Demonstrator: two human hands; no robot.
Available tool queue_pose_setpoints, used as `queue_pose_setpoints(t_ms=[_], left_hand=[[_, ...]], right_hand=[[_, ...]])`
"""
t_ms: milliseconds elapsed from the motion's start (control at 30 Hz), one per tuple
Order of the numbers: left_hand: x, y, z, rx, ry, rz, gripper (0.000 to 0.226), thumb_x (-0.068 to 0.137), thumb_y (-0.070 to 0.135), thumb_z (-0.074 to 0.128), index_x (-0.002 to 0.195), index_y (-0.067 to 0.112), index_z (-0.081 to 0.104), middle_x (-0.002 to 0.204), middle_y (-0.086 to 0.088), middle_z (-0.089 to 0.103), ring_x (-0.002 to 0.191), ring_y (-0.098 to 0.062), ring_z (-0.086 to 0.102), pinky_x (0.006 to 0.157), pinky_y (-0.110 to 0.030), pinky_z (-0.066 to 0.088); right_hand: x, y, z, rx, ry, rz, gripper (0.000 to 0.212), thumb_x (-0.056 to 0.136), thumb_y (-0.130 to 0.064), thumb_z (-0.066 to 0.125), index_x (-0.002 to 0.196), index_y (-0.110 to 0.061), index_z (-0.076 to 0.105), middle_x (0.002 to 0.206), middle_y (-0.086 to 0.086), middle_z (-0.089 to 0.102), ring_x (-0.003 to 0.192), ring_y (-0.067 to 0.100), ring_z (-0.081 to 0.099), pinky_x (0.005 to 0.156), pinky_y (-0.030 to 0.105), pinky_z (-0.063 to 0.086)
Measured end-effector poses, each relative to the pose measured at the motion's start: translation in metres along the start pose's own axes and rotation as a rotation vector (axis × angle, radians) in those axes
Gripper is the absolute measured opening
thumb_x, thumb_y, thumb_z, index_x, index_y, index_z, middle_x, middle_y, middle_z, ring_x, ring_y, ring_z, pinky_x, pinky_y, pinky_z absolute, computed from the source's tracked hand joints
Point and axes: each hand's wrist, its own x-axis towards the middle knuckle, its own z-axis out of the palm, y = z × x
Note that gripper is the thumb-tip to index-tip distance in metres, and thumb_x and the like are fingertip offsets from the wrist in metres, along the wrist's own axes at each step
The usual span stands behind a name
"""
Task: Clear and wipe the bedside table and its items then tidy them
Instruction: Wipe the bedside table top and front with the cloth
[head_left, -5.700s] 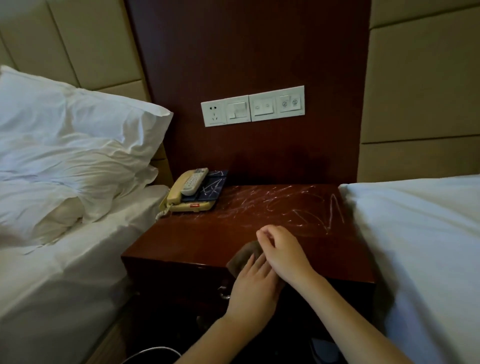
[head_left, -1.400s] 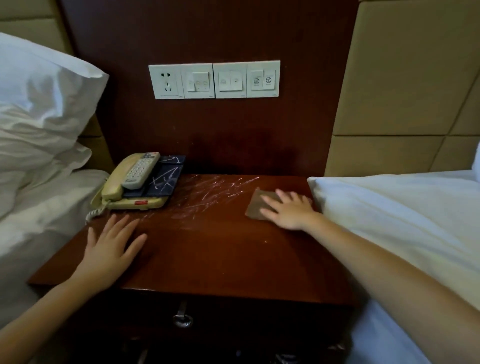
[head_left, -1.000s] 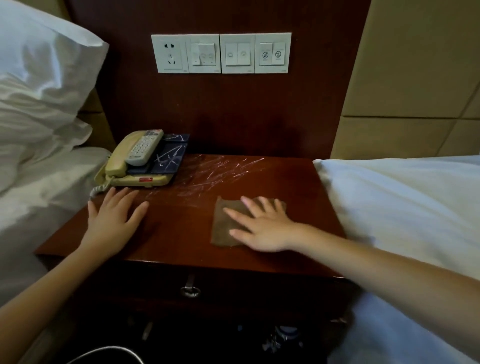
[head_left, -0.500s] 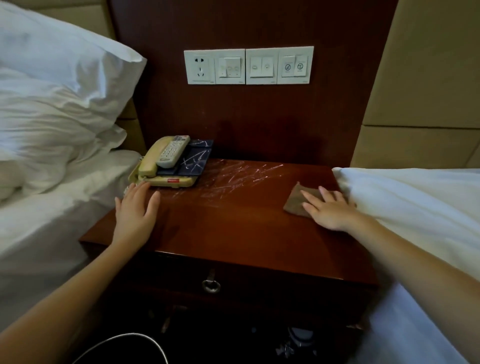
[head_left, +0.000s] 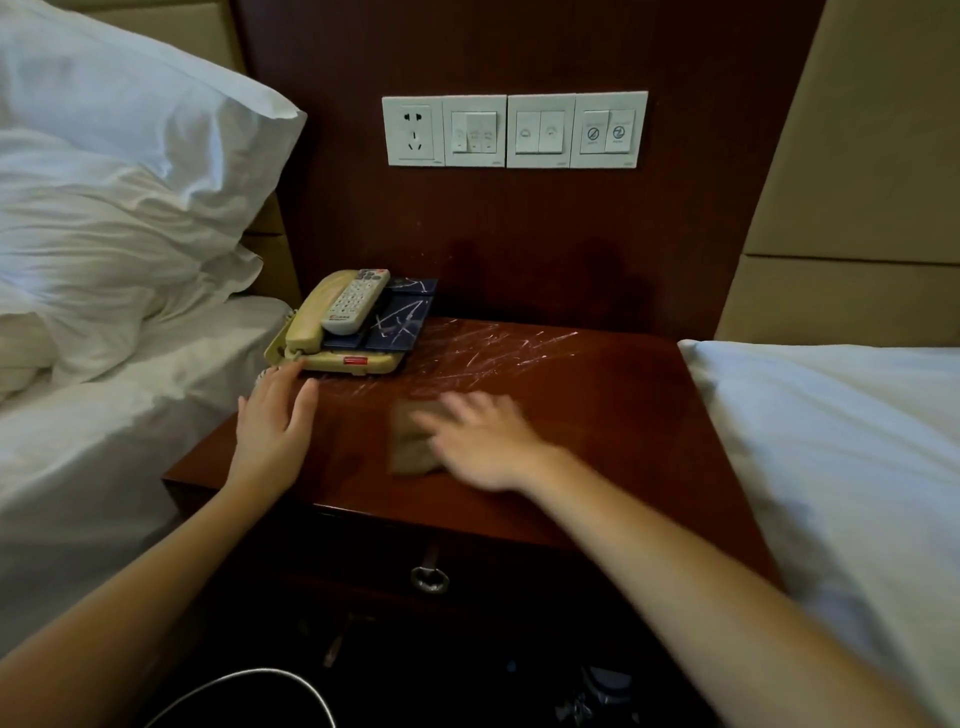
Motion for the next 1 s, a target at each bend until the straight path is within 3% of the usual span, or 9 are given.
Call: queue_pose_setpoints(t_ms=[133, 267, 400, 567, 667, 733, 867, 1000], left_hand=[[-0.003, 0.003, 0.0, -0.001, 0.004, 0.001, 0.062, 0.092, 0.05, 0.025, 0.141, 0.014, 0.04, 0.146, -0.006, 0.04, 0.139, -0.02, 0.028, 0.116, -0.047, 0.009], [-0.004, 0.01, 0.001, 0.029, -0.038, 0.015, 0.058, 0.096, 0.046, 0.028, 0.14, 0.011, 0.041, 0.147, -0.009, 0.039, 0.141, -0.02, 0.025, 0.116, -0.043, 0.008], [0.002, 0.007, 0.005, 0.192, -0.197, 0.044, 0.072, 0.088, 0.061, 0.02, 0.144, 0.018, 0.035, 0.152, -0.001, 0.032, 0.144, -0.015, 0.016, 0.117, -0.047, 0.004], [0.005, 0.005, 0.009, 0.285, -0.275, 0.015, 0.063, 0.092, 0.056, 0.024, 0.146, 0.023, 0.031, 0.154, 0.004, 0.025, 0.145, -0.012, 0.009, 0.116, -0.048, -0.001], [0.005, 0.004, 0.009, 0.293, -0.281, -0.004, 0.072, 0.086, 0.06, 0.019, 0.146, 0.023, 0.03, 0.155, 0.004, 0.024, 0.145, -0.011, 0.007, 0.116, -0.049, -0.002], [0.005, 0.004, 0.008, 0.312, -0.313, -0.021, 0.078, 0.081, 0.065, 0.015, 0.147, 0.024, 0.028, 0.156, 0.004, 0.021, 0.145, -0.011, 0.005, 0.116, -0.05, -0.003], [0.005, 0.004, 0.008, 0.368, -0.337, -0.015, 0.069, 0.089, 0.062, 0.019, 0.147, 0.025, 0.026, 0.156, 0.005, 0.019, 0.145, -0.011, 0.002, 0.116, -0.052, -0.005], [0.008, 0.006, 0.01, 0.401, -0.345, -0.004, 0.068, 0.091, 0.063, 0.02, 0.147, 0.025, 0.026, 0.156, 0.005, 0.018, 0.145, -0.011, 0.001, 0.115, -0.052, -0.007]], right_hand=[[-0.037, 0.133, 0.002, 0.071, -0.019, 0.477, 0.048, 0.101, -0.047, 0.01, 0.149, -0.045, 0.004, 0.161, -0.001, -0.001, 0.146, 0.029, 0.002, 0.116, 0.051, 0.006], [-0.049, 0.153, 0.002, 0.148, -0.069, 0.554, 0.049, 0.101, -0.048, 0.007, 0.149, -0.045, 0.0, 0.161, 0.0, -0.007, 0.147, 0.03, -0.007, 0.116, 0.054, -0.004], [-0.026, 0.102, 0.0, 0.107, -0.042, 0.419, 0.051, 0.099, -0.053, 0.008, 0.148, -0.047, -0.001, 0.161, 0.002, -0.009, 0.145, 0.034, -0.009, 0.114, 0.057, -0.008], [0.009, -0.017, 0.002, 0.064, -0.052, -0.01, 0.053, 0.096, -0.06, 0.014, 0.147, -0.049, 0.003, 0.16, 0.002, -0.011, 0.145, 0.035, -0.012, 0.111, 0.058, -0.013], [0.026, -0.011, 0.003, 0.065, -0.06, -0.1, 0.052, 0.096, -0.061, 0.015, 0.146, -0.052, 0.006, 0.161, -0.002, -0.007, 0.146, 0.031, -0.01, 0.113, 0.054, -0.011], [0.038, 0.032, 0.003, 0.036, -0.041, -0.02, 0.052, 0.096, -0.061, 0.013, 0.146, -0.051, 0.005, 0.161, -0.003, -0.005, 0.146, 0.029, -0.006, 0.114, 0.052, -0.006], [0.056, 0.147, 0.0, 0.01, -0.053, 0.359, 0.055, 0.094, -0.065, 0.011, 0.147, -0.05, 0.002, 0.161, -0.003, -0.001, 0.147, 0.029, 0.004, 0.116, 0.052, 0.006], [0.062, 0.201, -0.008, 0.093, -0.06, 0.558, 0.057, 0.095, -0.064, 0.012, 0.149, -0.047, 0.002, 0.161, 0.0, -0.001, 0.146, 0.033, 0.003, 0.116, 0.055, 0.003]])
